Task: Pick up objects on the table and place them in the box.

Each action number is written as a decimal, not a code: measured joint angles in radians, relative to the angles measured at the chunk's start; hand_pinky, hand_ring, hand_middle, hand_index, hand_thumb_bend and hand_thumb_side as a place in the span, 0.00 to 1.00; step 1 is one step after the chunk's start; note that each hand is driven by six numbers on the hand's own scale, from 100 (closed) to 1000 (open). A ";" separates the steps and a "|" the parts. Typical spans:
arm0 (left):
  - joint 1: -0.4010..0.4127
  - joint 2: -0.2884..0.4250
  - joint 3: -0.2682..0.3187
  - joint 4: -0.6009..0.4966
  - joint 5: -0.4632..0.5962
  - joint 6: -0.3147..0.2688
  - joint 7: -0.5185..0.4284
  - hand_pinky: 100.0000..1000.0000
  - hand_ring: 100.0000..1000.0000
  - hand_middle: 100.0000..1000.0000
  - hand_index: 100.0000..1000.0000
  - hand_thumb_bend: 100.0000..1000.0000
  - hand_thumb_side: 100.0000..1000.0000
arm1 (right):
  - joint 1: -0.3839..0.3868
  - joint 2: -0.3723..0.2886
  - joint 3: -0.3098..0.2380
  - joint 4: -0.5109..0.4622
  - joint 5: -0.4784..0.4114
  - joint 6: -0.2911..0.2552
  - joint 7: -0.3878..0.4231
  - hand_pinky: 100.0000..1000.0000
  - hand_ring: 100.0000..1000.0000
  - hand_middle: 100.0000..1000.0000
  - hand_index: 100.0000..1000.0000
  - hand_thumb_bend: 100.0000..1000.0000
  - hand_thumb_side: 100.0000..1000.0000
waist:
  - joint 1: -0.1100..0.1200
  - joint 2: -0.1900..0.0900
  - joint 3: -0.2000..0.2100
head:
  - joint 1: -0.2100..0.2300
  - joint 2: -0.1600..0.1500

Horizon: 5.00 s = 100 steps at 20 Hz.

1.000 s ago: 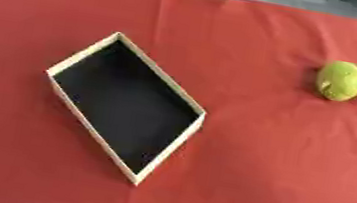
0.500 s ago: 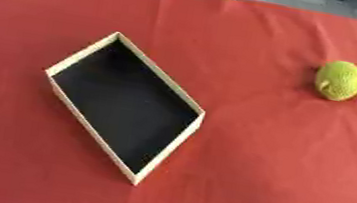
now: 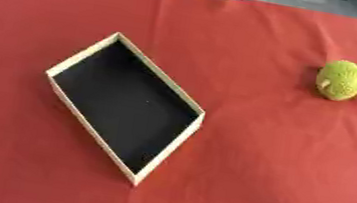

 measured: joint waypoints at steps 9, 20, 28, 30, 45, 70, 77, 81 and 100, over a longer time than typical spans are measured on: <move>0.006 0.096 0.043 0.051 0.106 0.047 0.068 0.55 0.58 0.63 0.68 0.09 0.66 | -0.016 -0.074 0.024 0.155 0.049 0.038 0.149 0.72 0.85 0.77 0.87 0.00 0.64 | 0.011 -0.002 0.001 | -0.018 0.001; -0.026 0.135 0.070 0.171 0.227 0.021 0.035 0.54 0.57 0.63 0.67 0.09 0.66 | -0.005 -0.120 0.142 0.270 0.176 -0.090 0.505 0.86 0.93 0.89 0.94 0.00 0.77 | 0.014 -0.004 0.008 | -0.035 0.000; -0.027 0.135 0.070 0.182 0.234 0.022 0.009 0.54 0.57 0.62 0.67 0.08 0.66 | 0.020 -0.169 0.199 0.227 0.227 -0.171 0.820 0.92 0.94 0.91 0.96 0.00 0.64 | 0.008 -0.004 0.007 | -0.036 -0.008; -0.027 0.135 0.070 0.185 0.229 0.022 0.007 0.54 0.57 0.62 0.67 0.08 0.66 | 0.026 -0.174 0.203 0.221 0.237 -0.183 0.886 0.94 0.95 0.92 0.97 0.00 0.57 | 0.005 -0.004 0.007 | -0.036 -0.009; -0.022 0.134 0.070 0.185 0.210 0.032 0.001 0.54 0.57 0.62 0.67 0.08 0.66 | 0.036 -0.190 0.143 0.253 0.314 -0.222 1.083 0.99 0.97 0.93 0.97 0.29 0.00 | 0.002 -0.004 -0.002 | -0.026 -0.009; -0.024 0.115 0.070 0.192 0.215 0.046 -0.019 0.53 0.57 0.62 0.66 0.08 0.66 | -0.037 -0.165 0.152 0.632 0.554 -0.154 1.068 0.98 0.95 0.90 1.00 0.36 0.00 | -0.001 0.003 0.007 | -0.034 -0.016; -0.026 0.106 0.070 0.192 0.215 0.045 -0.022 0.53 0.57 0.62 0.66 0.07 0.66 | -0.084 -0.130 0.160 0.743 0.584 -0.140 0.999 0.95 0.92 0.86 1.00 0.37 0.00 | 0.003 0.012 0.013 | -0.052 -0.018; -0.026 0.100 0.070 0.192 0.215 0.046 -0.028 0.53 0.57 0.62 0.66 0.07 0.66 | -0.114 -0.111 0.160 0.799 0.615 -0.123 0.964 0.95 0.92 0.85 1.00 0.37 0.00 | 0.007 0.017 0.013 | -0.059 -0.024; -0.026 0.071 0.070 0.198 0.215 0.052 -0.053 0.53 0.56 0.62 0.66 0.07 0.66 | -0.117 -0.088 0.144 0.837 0.650 -0.139 0.842 0.85 0.76 0.45 0.59 0.19 0.00 | 0.012 0.034 0.013 | -0.061 -0.030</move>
